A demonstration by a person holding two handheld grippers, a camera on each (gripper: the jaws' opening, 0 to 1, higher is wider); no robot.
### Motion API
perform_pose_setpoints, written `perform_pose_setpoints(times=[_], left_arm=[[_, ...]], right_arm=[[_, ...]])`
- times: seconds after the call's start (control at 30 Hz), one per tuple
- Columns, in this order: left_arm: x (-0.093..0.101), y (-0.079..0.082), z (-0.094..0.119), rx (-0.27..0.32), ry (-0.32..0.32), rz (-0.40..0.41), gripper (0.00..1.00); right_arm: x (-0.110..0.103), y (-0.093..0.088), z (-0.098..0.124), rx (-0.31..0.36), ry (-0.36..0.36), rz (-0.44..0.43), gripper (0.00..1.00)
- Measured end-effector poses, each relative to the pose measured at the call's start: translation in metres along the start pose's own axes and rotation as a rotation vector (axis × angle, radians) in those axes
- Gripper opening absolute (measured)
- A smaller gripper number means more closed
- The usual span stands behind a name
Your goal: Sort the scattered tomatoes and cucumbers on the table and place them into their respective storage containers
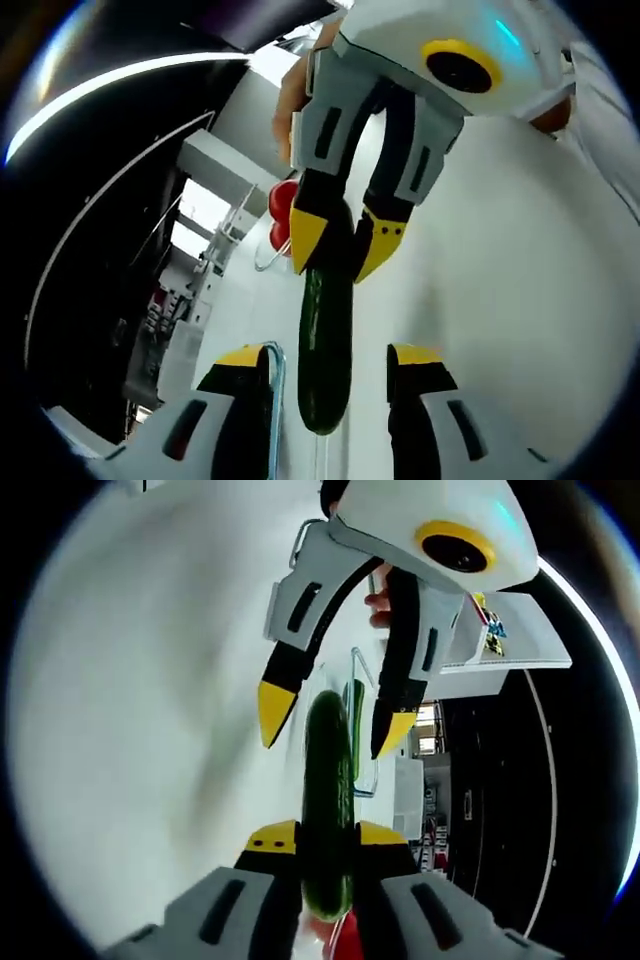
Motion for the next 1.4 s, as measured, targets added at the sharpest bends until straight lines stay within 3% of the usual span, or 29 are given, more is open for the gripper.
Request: perform_pose_setpoints(times=[0.2, 0.43, 0.6, 0.67, 1.27, 1.4], left_arm=[[-0.001, 0.004, -0.002, -0.002, 0.018, -0.068, 0.42], [-0.003, 0.005, -0.007, 0.002, 0.016, -0.072, 0.33], [-0.005, 0.008, -0.011, -0.012, 0.039, -0.125, 0.3], [-0.003, 0.008, -0.013, -0.021, 0.033, -0.129, 0.25], [0.004, 0.009, -0.011, -0.043, 0.05, -0.08, 0.22], [0.003, 0.008, -0.008, -0.046, 0.071, -0.1, 0.22]], right_arm=[[0.001, 0.005, 0.001, 0.011, -0.002, 0.002, 0.17], [0.003, 0.009, 0.003, 0.022, -0.004, 0.01, 0.17], [0.003, 0.011, 0.003, 0.026, -0.003, 0.018, 0.17], [0.003, 0.011, 0.003, 0.025, -0.003, 0.021, 0.17], [-0.007, 0.011, 0.005, 0.061, 0.0, 0.062, 0.2], [-0.006, 0.014, 0.005, 0.111, -0.04, 0.139, 0.23]])
Point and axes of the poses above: the point that each gripper's makers call its tool centre point, and the gripper's own axes: z roughly backward along the fingers, x roughly to its right, y roughly out of its top, the point moved 2 cm from there along z, roughly backward along the fingers, and after that the axes turned 3 degrees about -y, right-handed, at the moved point
